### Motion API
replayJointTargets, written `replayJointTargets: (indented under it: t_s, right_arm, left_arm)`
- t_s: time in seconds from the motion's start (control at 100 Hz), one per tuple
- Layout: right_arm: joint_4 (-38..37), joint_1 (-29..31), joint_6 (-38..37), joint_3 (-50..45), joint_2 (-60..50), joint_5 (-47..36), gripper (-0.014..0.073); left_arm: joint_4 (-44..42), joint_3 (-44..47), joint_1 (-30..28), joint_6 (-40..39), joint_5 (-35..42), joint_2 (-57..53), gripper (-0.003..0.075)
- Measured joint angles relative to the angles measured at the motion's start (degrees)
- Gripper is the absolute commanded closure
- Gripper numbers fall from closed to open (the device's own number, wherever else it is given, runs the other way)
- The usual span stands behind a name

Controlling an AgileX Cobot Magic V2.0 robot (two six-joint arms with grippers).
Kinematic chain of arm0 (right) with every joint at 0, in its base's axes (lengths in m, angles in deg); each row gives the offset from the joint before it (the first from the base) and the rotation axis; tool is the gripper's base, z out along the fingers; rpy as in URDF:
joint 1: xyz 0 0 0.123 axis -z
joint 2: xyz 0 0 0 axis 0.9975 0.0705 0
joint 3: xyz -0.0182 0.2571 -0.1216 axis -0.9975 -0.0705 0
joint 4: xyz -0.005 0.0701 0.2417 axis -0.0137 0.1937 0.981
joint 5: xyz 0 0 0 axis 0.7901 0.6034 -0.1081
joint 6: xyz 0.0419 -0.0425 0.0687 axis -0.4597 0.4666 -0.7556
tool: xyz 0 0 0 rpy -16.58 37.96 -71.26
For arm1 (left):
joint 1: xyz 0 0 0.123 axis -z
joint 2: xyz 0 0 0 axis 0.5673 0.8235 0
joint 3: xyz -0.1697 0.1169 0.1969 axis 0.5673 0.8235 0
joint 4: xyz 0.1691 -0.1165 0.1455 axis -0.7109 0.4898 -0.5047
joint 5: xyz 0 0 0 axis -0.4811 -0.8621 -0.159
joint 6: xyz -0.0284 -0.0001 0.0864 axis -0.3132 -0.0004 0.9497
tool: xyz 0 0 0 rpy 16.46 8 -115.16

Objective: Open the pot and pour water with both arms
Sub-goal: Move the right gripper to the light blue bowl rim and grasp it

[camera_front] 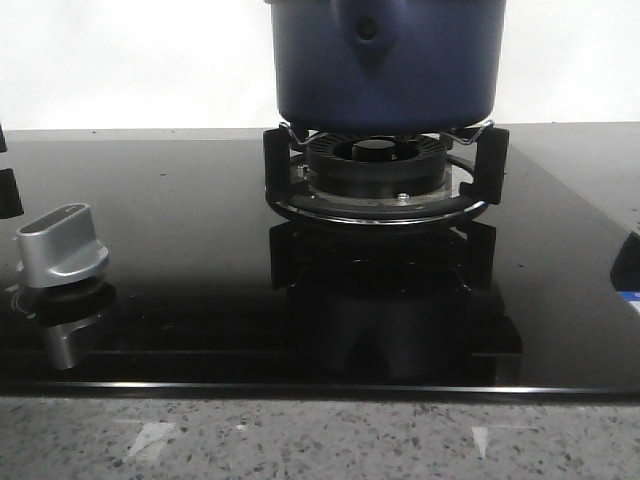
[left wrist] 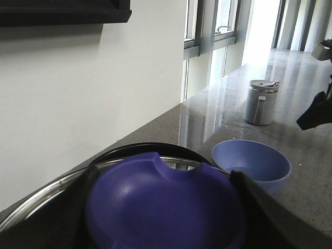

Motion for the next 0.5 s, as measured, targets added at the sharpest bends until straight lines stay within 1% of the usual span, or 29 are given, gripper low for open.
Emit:
replayJointTargets:
  t_s: [0.15, 0.36, 0.5]
  right_arm:
    - [2.55, 1.21, -1.80, 0.00, 3.74, -3.11, 0.0211]
    - [5.81, 1.35, -2.13, 0.00, 11.33, -3.84, 0.0211]
    - [8.06, 3.29, -2.25, 0.00, 15.24, -3.97, 0.0211]
  left_arm:
    - [0.00, 0.00, 0.44, 0.00, -0.08, 0.00, 0.0457]
    - [0.00, 0.00, 0.62, 0.00, -0.08, 0.00, 0.0457]
    - [0.00, 0.00, 0.62, 0.00, -0.08, 0.00, 0.0457]
